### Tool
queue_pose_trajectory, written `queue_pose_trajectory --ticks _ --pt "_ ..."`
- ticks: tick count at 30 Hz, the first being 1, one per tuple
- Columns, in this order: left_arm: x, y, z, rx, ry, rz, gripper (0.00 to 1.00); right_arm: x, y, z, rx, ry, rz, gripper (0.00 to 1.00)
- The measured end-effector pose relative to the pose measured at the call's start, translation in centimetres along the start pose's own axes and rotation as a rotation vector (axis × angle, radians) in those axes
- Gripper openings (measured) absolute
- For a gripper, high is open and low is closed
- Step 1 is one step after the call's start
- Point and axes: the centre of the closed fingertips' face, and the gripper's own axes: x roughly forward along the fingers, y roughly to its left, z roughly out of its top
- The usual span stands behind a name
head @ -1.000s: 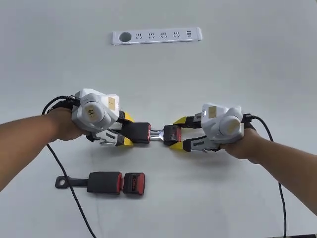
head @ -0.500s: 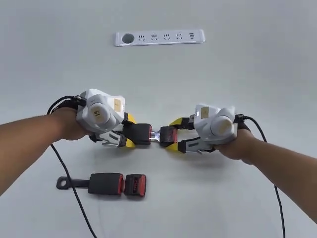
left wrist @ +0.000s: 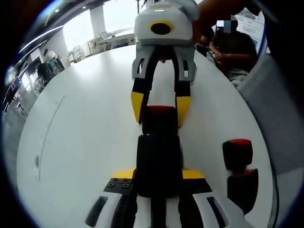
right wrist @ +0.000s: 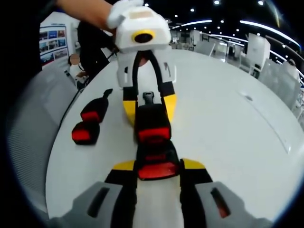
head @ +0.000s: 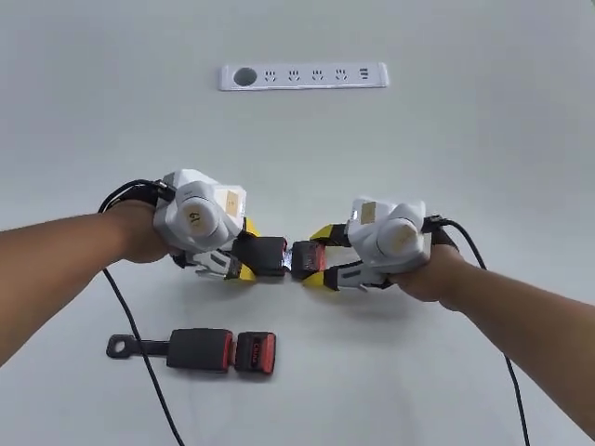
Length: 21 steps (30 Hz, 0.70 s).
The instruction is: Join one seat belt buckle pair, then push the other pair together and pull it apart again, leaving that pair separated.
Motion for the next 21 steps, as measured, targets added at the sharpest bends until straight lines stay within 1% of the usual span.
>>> queue_pose_trajectory --ticks 3,10,16,21 --pt "0.06 0.03 -0.05 0.007 0.004 -0.001 0.33 0.18 0.10 0.17 0.001 0.023 -0.008 0.33" --pt "0.11 0.04 -0.12 0.013 0.013 -0.003 0.33 0.24 0.07 0.14 -0.002 0.046 -0.012 0.33" --pt "0.21 0.09 -0.20 0.015 0.018 -0.004 0.34 0.21 0.18 0.14 -0.008 0.064 -0.014 0.33" --pt "0.20 0.13 -0.23 0.017 0.017 -0.004 0.34 0.22 0.20 0.10 -0.009 0.069 -0.015 0.34"
